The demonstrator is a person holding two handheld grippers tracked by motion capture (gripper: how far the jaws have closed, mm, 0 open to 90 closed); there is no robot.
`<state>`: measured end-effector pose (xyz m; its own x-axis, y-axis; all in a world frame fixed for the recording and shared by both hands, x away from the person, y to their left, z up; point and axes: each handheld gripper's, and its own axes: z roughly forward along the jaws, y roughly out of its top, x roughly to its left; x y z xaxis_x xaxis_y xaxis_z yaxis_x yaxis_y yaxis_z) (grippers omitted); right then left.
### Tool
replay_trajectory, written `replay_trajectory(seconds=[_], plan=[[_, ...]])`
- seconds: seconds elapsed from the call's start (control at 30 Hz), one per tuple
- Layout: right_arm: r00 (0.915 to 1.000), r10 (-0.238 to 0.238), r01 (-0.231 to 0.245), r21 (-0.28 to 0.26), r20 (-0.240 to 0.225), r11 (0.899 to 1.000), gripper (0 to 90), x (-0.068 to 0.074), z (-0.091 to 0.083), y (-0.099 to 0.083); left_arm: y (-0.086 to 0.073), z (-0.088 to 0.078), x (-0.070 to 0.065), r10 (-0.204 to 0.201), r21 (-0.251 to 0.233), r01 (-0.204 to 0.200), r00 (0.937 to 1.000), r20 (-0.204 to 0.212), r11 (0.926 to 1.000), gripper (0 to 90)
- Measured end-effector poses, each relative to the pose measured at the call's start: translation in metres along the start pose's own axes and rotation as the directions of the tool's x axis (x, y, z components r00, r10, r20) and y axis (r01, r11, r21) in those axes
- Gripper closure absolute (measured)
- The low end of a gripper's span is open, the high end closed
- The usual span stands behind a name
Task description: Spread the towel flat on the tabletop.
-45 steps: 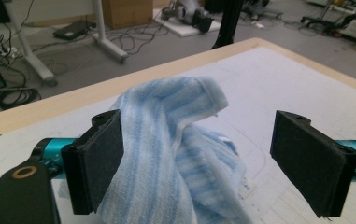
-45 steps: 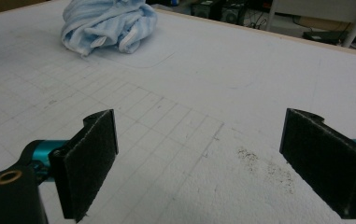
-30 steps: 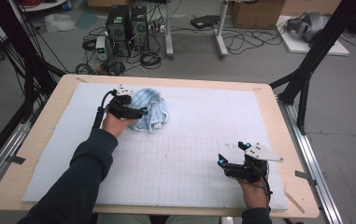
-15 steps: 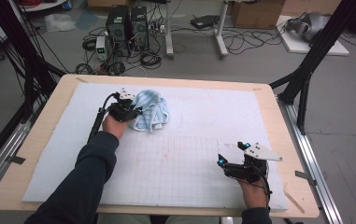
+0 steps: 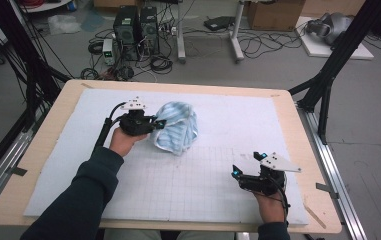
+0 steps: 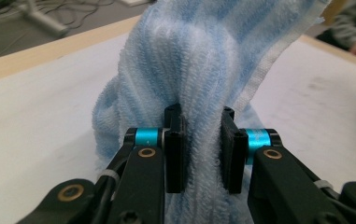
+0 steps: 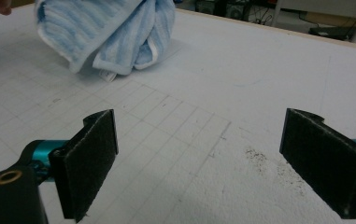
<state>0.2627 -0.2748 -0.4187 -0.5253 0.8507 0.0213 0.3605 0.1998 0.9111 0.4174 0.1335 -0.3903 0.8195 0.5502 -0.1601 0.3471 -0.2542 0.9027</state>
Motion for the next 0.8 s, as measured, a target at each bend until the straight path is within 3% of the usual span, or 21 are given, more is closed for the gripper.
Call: replay_trajectory(seconds=[0.07,0.17,0.23,0.33,0.5,0.63,0.8], plan=[[1.0,-0.005,0.005,-0.004,0.003,1.0,10.4,-0.001,0.0,0.0,0.004,-0.002,-0.008,0.002,-0.026,-0.001,0.9985,0.055,0.9997,75.5],[1.0,0.0,0.0,-0.004,0.004,1.0,10.4,0.0,-0.001,0.0,0.008,-0.007,-0.021,0.011,-0.059,-0.004,0.9913,0.131,0.9982,75.6],[1.0,-0.001,0.001,-0.006,0.005,1.0,10.4,0.0,-0.001,0.001,0.011,-0.011,-0.027,0.021,-0.078,-0.009,0.9873,0.157,0.9969,75.6],[1.0,0.0,0.0,-0.005,0.007,1.0,10.4,0.0,-0.001,0.001,0.013,-0.02,-0.028,0.001,-0.123,0.022,0.9823,0.187,0.9922,75.5],[1.0,-0.004,0.004,-0.003,0.001,1.0,10.4,0.003,0.002,0.004,0.005,-0.034,-0.018,-0.044,-0.15,0.069,0.9854,0.164,0.9863,75.2],[0.9992,-0.001,0.001,0.022,-0.039,1.0,10.5,0.009,0.016,0.011,-0.005,-0.041,-0.008,-0.085,-0.15,0.109,0.9837,0.158,0.9826,75.0],[0.9945,-0.068,0.074,0.073,-0.079,0.995,10.6,0.02,0.045,0.023,-0.008,-0.044,-0.004,-0.082,-0.147,0.103,0.9866,0.141,0.9837,75.0]])
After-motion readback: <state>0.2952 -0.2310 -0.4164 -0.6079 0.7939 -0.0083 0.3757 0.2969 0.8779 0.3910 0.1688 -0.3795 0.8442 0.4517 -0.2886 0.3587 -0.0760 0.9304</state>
